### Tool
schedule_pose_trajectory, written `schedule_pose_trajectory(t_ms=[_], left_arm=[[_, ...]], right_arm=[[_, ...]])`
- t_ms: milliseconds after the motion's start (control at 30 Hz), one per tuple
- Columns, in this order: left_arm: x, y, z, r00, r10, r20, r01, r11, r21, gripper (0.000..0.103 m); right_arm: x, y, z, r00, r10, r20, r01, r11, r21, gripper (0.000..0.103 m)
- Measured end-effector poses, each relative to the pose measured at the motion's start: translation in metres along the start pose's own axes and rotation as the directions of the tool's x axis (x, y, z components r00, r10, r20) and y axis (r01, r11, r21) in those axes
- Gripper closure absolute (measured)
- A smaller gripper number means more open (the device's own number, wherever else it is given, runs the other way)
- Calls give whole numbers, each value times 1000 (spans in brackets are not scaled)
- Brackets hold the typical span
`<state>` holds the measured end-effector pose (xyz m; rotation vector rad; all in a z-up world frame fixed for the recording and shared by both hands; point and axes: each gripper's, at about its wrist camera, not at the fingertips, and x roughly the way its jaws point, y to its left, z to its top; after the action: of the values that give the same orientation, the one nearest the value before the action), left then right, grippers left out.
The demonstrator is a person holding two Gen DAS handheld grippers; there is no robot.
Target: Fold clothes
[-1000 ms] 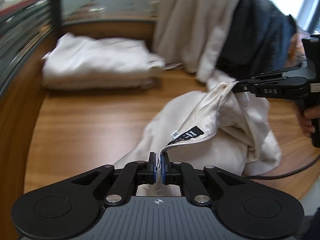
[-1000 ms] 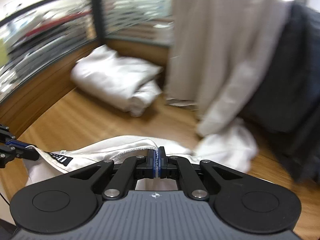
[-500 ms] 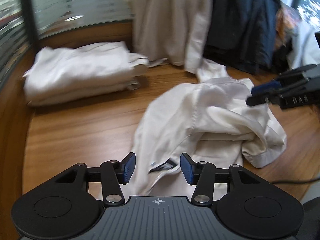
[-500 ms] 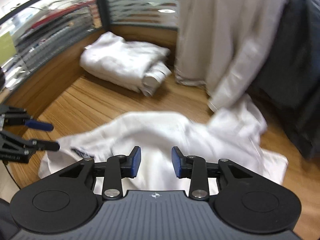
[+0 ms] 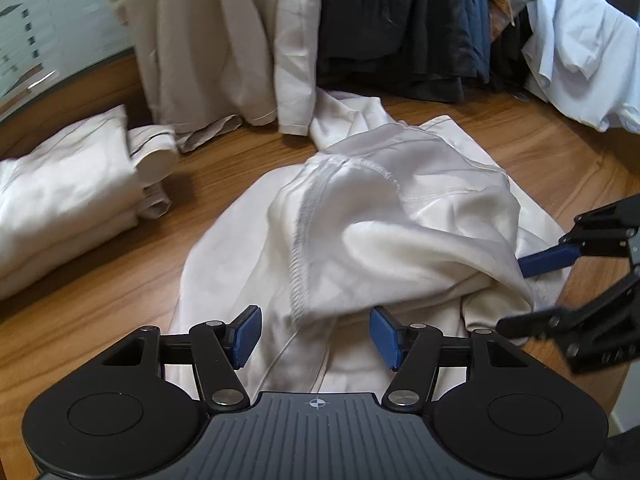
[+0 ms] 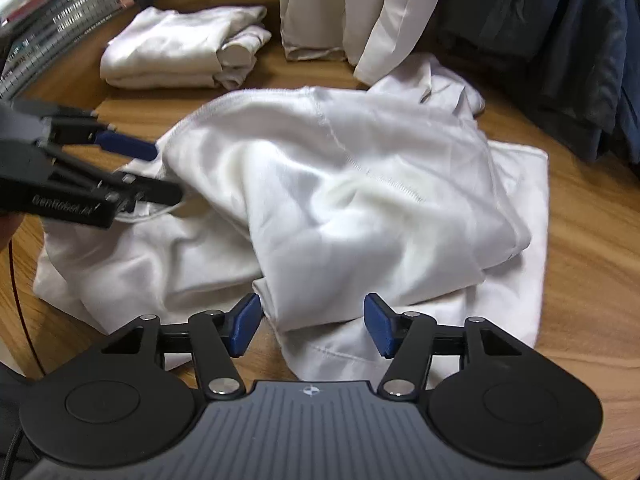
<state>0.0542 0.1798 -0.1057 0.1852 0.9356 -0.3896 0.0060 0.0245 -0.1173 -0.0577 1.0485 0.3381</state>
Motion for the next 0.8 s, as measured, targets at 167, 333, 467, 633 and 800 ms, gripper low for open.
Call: schedule_pose_trajectory(t_ms=[167,333,467,633,800], left_arm=[[20,-3,2,1000,-7,-23,7,1000,23,42],[16,10,1,995,-95,-43,91,993,-73,88],[-10,11,-3,978,-206,-35,201,974,-102,93],[-61,-6,-5,938,-346,-19,343,935,-94,94],[-107,-14,4,878,-477,33,477,868,-137,94]], right_arm=[[14,5,-2,999,-39,-4,39,999,-1,66],[1,-6,-3,998,-56,17,55,997,63,100],[-37,-13,-2,997,-56,61,52,996,67,100],[-102,-15,6,990,-78,120,80,997,-11,100],[-170,-11,45,969,-80,235,100,992,-77,100]])
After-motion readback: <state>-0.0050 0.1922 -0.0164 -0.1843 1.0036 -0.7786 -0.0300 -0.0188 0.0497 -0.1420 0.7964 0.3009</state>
